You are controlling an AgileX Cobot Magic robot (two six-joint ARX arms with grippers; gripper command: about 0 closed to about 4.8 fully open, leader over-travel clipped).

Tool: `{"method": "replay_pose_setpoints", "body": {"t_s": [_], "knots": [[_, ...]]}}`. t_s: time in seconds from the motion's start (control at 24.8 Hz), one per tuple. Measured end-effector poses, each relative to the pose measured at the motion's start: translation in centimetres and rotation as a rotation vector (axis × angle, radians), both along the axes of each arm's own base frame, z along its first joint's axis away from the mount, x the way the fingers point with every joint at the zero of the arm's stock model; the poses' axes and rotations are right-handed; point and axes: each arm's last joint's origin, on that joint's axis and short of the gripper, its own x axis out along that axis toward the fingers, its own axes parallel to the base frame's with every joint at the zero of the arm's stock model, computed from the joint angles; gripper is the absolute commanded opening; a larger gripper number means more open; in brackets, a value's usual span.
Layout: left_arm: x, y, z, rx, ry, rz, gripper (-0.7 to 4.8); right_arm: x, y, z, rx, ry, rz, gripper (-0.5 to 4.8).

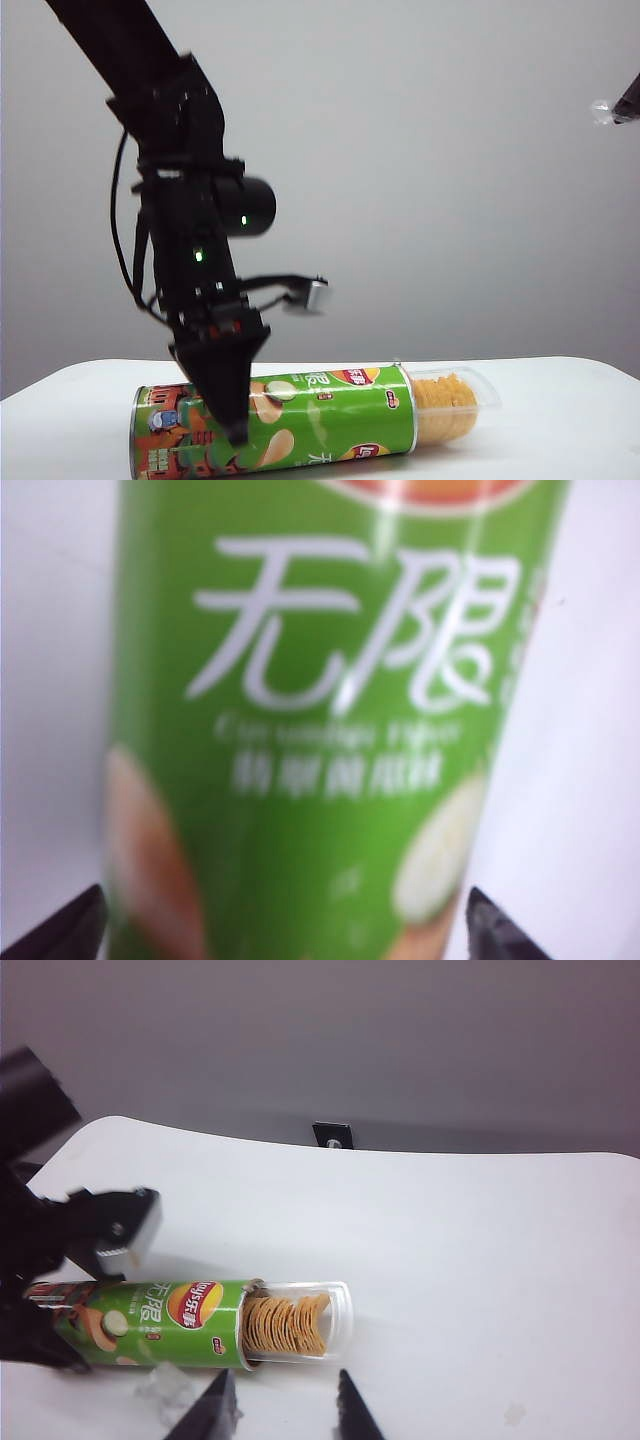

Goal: Pick up the green tub of chips from the desk, pull out the transparent container with the chips inside partially, and then place the chips back on the desk.

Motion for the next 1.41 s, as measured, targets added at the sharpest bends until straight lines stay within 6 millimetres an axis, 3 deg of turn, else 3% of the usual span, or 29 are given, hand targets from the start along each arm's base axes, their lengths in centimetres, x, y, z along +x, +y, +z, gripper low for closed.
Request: {"method": "replay_pose_setpoints", "body": {"t_s": [0.2,0.36,0.4,0.48,0.64,0.77,0.93,1.13,1.29,1.41], "knots": [[-0.3,0.6,4.5,0.084,-0.174,0.021,4.79,0.0,-0.1,0.0,-0.008,-0.007,-0.030,1.25],[-1.8,2.0,11.5,0.122,-0.399,0.081,4.79,0.0,-0.1,0.0,0.009,0.006,-0.052,1.26],[-3.1,2.9,15.0,0.086,-0.501,0.136,4.79,0.0,-0.1,-0.2,0.015,0.024,-0.056,1.25],[-4.7,3.8,18.2,0.027,-0.589,0.205,4.79,0.0,-0.2,-0.2,0.017,0.030,-0.059,1.25],[-8.8,6.4,24.2,-0.120,-0.771,0.323,4.79,-0.2,-0.4,0.4,0.029,-0.038,-0.118,1.25],[-11.1,8.8,27.1,-0.230,-0.921,0.387,4.79,-0.6,-0.7,1.6,0.080,-0.150,-0.149,1.12],[-13.3,12.8,27.7,-0.292,-0.995,0.498,4.79,-1.8,-1.8,3.5,0.159,-0.333,-0.243,1.12],[-16.2,17.1,25.6,-0.355,-1.021,0.638,4.74,-4.0,-3.7,4.9,0.221,-0.517,-0.401,1.12],[-18.5,18.7,24.0,-0.481,-1.128,0.692,4.51,-4.3,-4.2,4.6,0.199,-0.522,-0.455,1.12],[-20.2,19.2,21.5,-0.540,-1.223,0.718,4.22,-4.1,-4.3,4.3,0.174,-0.501,-0.442,1.12]]}}
